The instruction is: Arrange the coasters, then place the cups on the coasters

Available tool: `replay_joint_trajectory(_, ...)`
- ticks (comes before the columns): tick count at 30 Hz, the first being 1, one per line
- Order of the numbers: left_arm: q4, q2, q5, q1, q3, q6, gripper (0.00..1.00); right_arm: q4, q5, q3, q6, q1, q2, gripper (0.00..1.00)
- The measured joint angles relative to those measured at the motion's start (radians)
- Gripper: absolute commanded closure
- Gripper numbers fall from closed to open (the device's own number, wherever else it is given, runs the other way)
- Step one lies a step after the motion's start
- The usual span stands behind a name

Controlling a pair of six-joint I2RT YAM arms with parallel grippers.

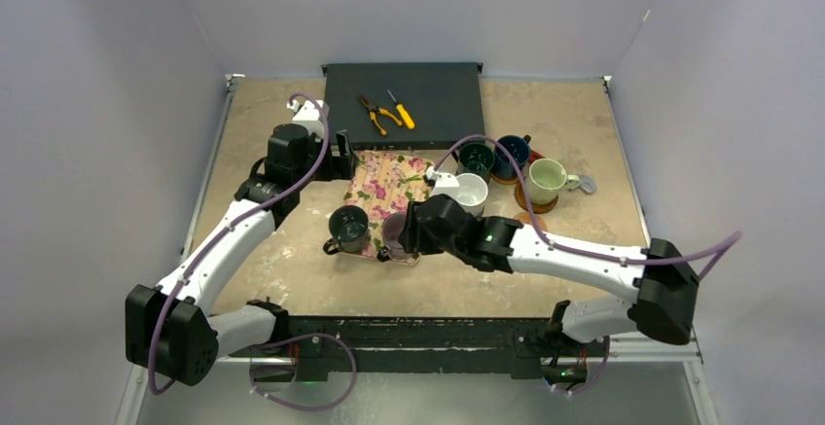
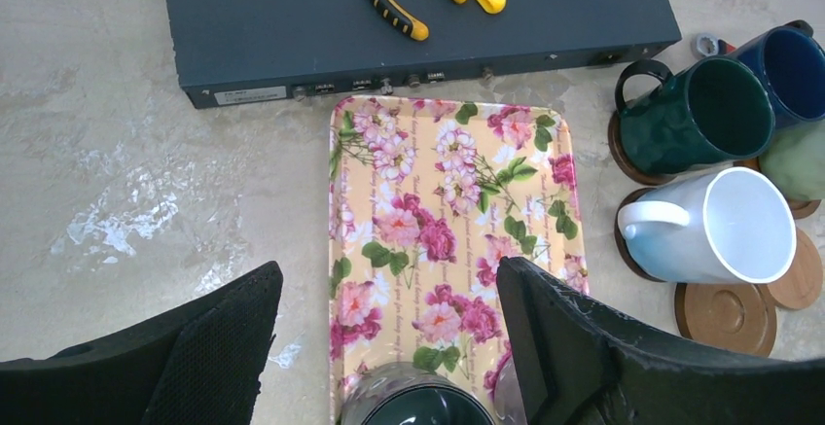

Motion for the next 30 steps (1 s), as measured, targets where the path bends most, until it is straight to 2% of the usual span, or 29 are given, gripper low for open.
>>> replay_joint_trajectory(8,0.000,-0.004,0.017,0.000,0.000,0.000,0.20,-0.140,0.136,0.074,0.107,0.033,0.148,0.48)
replay_joint_trajectory(19,0.000,-0.014,0.024,0.000,0.000,0.000,0.20,-0.206,0.211,0.142,0.122,0.033,0.230,0.50)
replay_joint_trajectory(27,0.000,-0.015,0.026,0.000,0.000,0.000,0.21,-0.234,0.237,0.154,0.123,0.033,0.270,0.61)
replay_joint_trajectory(30,0.000,-0.015,0.026,0.000,0.000,0.000,0.21,-0.233,0.241,0.154,0.124,0.033,0.270,0.71)
